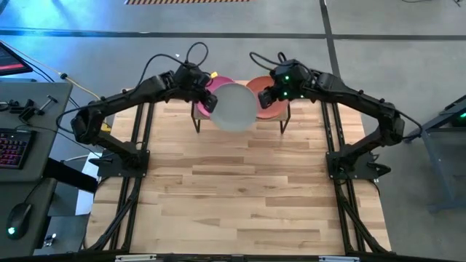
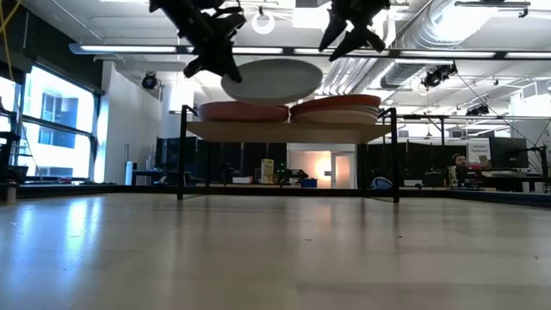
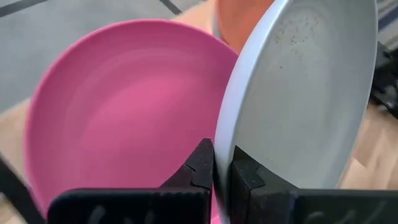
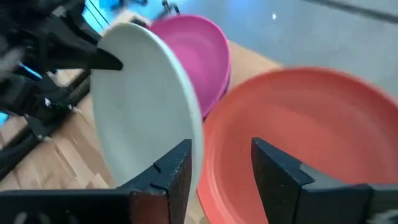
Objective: Place and stack plates onto a shelf
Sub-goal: Stack the white plate on top of the pink plate on the shelf
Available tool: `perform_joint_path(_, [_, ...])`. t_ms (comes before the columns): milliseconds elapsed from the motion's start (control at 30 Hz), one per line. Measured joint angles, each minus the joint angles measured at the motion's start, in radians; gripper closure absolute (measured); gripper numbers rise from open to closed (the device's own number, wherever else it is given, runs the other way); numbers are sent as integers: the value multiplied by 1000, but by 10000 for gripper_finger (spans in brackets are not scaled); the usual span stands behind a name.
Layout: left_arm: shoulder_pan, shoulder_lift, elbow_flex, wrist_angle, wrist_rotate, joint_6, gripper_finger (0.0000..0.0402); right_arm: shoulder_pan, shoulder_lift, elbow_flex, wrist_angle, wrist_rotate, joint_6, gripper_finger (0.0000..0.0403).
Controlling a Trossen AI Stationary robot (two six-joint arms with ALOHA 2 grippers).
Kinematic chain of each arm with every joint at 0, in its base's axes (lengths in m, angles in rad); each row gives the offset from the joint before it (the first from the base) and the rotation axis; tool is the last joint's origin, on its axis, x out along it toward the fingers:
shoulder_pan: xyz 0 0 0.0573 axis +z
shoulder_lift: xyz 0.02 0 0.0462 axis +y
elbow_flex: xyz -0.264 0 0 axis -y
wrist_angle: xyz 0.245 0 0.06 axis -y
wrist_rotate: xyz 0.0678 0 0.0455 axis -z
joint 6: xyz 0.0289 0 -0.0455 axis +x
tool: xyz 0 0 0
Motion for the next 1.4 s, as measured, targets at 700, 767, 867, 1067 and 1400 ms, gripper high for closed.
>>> perform_joint_path(700, [167,0,159,-130,47,-56,396,-85,-5,46,-35,2,-212,256])
perform_joint_path(767, [189,2,159,-159,48,-51,396,-91,-5,46,-36,2,-233,256])
perform_joint_path(867, [211,11,159,-188,44,-49,393,-101,-5,46,-37,2,-258,256])
perform_joint_path(1067, [226,35,160,-192,41,-49,377,-113,-5,46,-38,3,-309,256])
perform_joint_path(1400, [225,76,160,-200,-3,-64,377,-115,-5,46,-44,3,-342,256])
